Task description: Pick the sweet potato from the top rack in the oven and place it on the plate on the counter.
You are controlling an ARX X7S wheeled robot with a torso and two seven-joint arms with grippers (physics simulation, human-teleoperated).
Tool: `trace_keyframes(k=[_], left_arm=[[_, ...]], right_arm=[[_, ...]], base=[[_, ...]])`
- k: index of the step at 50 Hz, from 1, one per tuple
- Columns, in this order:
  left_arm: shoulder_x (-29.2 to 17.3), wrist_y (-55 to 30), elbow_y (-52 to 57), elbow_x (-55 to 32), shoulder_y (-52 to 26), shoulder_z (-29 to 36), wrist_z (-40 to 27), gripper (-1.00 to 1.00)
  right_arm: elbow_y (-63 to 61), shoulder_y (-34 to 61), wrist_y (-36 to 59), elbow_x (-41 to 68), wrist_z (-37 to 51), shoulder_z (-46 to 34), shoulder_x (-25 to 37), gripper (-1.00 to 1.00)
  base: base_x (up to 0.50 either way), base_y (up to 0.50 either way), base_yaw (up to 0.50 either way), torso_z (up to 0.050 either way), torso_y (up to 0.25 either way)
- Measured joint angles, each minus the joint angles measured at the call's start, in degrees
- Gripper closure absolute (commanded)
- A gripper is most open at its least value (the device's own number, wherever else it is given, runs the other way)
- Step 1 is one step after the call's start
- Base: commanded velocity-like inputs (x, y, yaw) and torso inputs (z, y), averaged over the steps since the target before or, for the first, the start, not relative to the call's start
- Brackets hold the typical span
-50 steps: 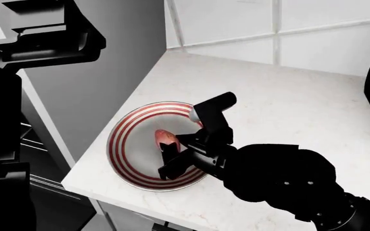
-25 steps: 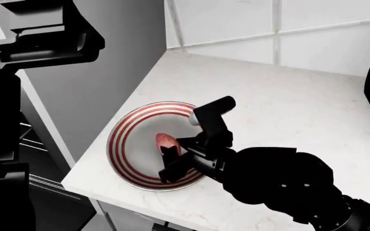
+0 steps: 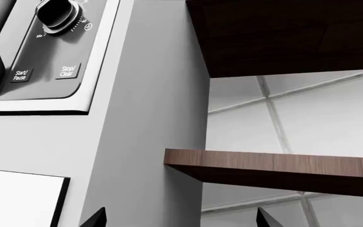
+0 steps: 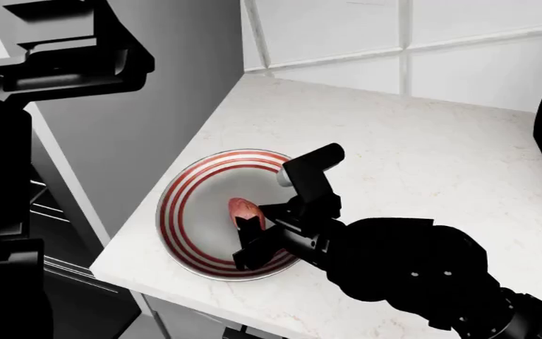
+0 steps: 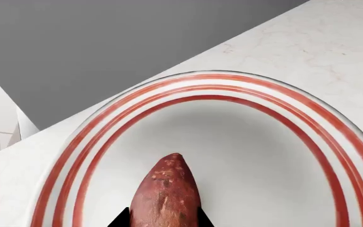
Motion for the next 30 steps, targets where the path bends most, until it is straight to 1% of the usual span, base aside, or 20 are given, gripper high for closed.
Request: trace_keyframes(k=[15,16,30], left_arm=[[-0.2,0.2,-0.1,-0.1,-0.2,0.2,-0.1,-1.00],[-0.2,0.3,-0.1,-0.1,-0.2,0.3,-0.1,-1.00],[-0.5,0.6,0.1,0.0,-0.1,0.4,-0.3,-1.00]], right_arm=[[0.4,0.1,0.0,0.0,0.0,-0.2,-0.1,1.00],[0.4,0.2,0.0,0.0,0.1,-0.2,-0.1,-1.00],[0.8,0.8,1.0,-0.6,0.3,-0.5,-0.4,-1.00]], base=[[0.00,0.00,0.00,0.000,0.001],[0.00,0.00,0.00,0.000,0.000],[0.00,0.00,0.00,0.000,0.000]])
